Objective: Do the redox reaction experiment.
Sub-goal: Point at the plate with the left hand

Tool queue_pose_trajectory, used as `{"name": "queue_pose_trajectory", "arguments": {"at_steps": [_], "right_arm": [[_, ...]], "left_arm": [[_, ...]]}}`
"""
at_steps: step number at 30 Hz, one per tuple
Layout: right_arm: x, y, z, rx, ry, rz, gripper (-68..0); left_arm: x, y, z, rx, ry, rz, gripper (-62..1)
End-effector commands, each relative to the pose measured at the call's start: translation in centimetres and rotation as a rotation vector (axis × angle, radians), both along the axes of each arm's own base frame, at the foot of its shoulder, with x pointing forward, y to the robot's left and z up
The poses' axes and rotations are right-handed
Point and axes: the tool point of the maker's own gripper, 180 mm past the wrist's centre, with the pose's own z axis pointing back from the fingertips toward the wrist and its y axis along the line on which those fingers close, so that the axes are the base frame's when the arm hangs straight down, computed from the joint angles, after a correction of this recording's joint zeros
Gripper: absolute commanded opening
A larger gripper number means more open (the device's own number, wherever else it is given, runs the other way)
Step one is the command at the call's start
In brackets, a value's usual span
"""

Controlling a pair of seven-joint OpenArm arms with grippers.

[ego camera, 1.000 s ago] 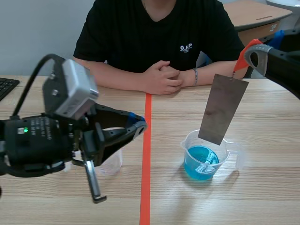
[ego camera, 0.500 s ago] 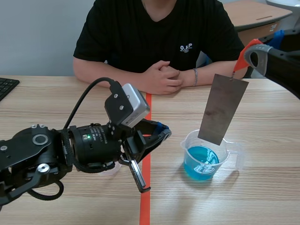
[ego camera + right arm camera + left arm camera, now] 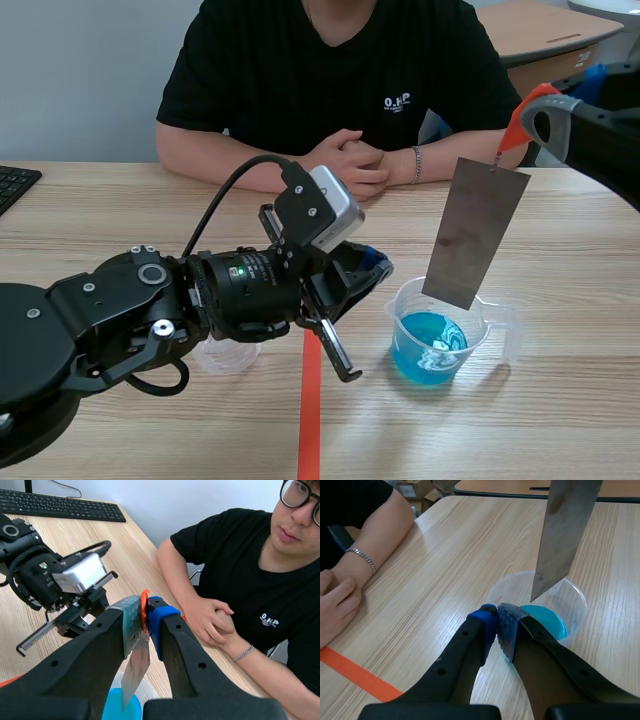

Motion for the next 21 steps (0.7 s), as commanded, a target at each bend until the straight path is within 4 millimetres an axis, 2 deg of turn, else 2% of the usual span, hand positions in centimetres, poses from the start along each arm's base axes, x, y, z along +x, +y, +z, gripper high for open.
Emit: {"name": "queue_pose_trajectory", "arguments": {"at_steps": [1,21], "right_arm": [[0.02,0.31,0.86,0.025,-0.024,0.012,-66.0],[0.02,0.29,0.86,0.026,-0.024,0.011,-66.0]], "left_arm": [[0.25,-0.86,1.27,-0.041,-0.019,-0.005,-56.8],[0.32,-1.39,1.22,-0.045,-0.017,-0.008,-56.8]]}}
